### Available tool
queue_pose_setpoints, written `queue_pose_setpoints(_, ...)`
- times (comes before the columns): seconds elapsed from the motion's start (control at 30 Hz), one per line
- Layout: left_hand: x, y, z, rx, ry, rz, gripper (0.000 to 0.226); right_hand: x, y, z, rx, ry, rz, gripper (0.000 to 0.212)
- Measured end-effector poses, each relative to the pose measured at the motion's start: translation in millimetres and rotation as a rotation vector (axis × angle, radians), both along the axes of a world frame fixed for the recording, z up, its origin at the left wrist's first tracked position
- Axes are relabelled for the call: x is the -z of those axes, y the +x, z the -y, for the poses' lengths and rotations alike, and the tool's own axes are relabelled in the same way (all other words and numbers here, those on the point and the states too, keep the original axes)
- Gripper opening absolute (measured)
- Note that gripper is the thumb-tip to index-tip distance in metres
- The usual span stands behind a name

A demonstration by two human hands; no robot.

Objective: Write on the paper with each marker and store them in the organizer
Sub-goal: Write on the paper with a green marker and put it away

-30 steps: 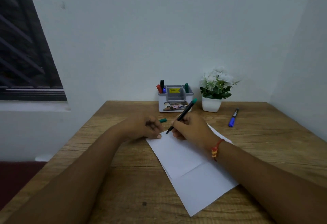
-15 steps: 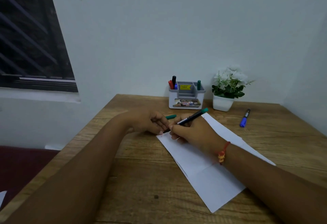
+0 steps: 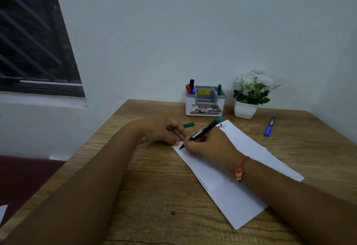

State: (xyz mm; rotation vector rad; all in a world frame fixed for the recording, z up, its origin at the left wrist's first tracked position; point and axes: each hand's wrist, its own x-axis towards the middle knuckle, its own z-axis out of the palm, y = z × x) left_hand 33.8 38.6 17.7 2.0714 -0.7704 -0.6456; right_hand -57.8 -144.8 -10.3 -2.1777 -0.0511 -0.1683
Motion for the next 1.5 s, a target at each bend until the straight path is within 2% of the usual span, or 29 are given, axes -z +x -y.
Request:
queue_pose_setpoints(0.37,-4.6,-3.1,-0.6,0.014,0.022,-0.025,0.042,-3.3,-1.6,-5.6,-0.019,-0.044,0.002,0.019)
queue_pose_setpoints(0.7,-3.3,-2.5,0.0,0.01,0.02,-0.032,0.043,-0.5,2.2,-7.1,0.012,-0.09,0.005,0.03)
queue_pose_setpoints(0.87,-4.2,-1.9,0.1,0.01,0.034,-0.027,0.041,-0.5,1.5,-5.4,0.036,-0.099,0.023,0.027)
queue_pose_setpoints(1.2,-2.2,-0.9,-0.1,0.008,0.015,-0.016,0.041,-0.7,1.7,-6.3,0.013,-0.086,0.028,0.049)
queue_pose_setpoints(1.37,-1.3,-0.6,-0.1,0.011,0.01,-0.027,0.041,-0.5,1.1,-6.1,0.041,-0.1,0.03,0.039)
queue_pose_setpoints(1.5,-0.9,-0.7,-0.3,0.009,0.004,-0.022,0.041,-1.2,0.4,-6.5,0.055,-0.076,0.034,0.024)
